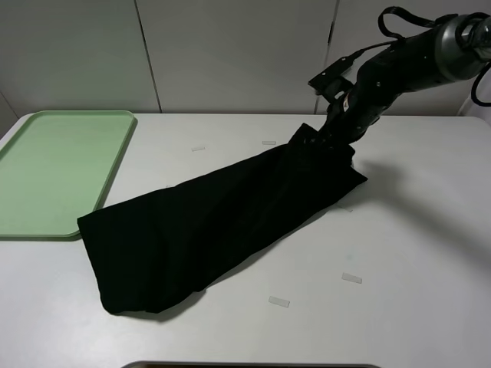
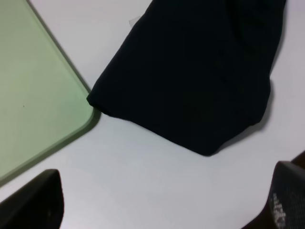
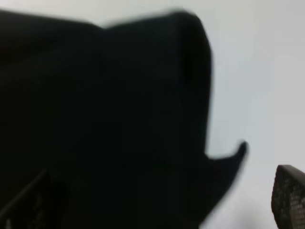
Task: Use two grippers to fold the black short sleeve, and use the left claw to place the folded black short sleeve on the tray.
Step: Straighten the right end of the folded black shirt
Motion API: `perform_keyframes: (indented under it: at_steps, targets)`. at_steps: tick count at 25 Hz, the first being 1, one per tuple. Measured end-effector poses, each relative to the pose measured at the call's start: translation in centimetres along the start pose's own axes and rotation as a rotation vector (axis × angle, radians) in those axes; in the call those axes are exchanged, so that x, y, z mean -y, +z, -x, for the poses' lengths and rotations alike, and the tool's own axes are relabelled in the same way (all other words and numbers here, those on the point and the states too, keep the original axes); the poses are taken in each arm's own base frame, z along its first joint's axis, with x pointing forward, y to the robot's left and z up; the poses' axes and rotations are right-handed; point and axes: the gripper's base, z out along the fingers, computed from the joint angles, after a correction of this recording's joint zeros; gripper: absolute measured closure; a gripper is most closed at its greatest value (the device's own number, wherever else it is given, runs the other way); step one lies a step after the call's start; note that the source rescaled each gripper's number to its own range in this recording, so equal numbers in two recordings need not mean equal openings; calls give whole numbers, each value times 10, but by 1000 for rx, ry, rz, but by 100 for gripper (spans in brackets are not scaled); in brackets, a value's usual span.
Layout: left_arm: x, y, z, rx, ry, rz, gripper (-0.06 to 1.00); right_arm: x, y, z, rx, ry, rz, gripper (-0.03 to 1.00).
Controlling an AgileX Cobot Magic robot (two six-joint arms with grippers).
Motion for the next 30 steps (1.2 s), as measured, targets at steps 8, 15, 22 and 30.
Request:
perform_keyframes:
  at_steps: [8,15,22,30]
  targets:
    - [0,0,0,4,2,4,10,16,9,-31,-95,80,-15,-3]
    - [0,0,0,4,2,4,10,22,11,-47,-142,103,-14,-3]
    - [0,0,0,5,2,4,10,38,-25,-28,-42,107,-69,-3]
    - [0,0,0,5,2,4,10,73,-78,22,66,132,-46,-3]
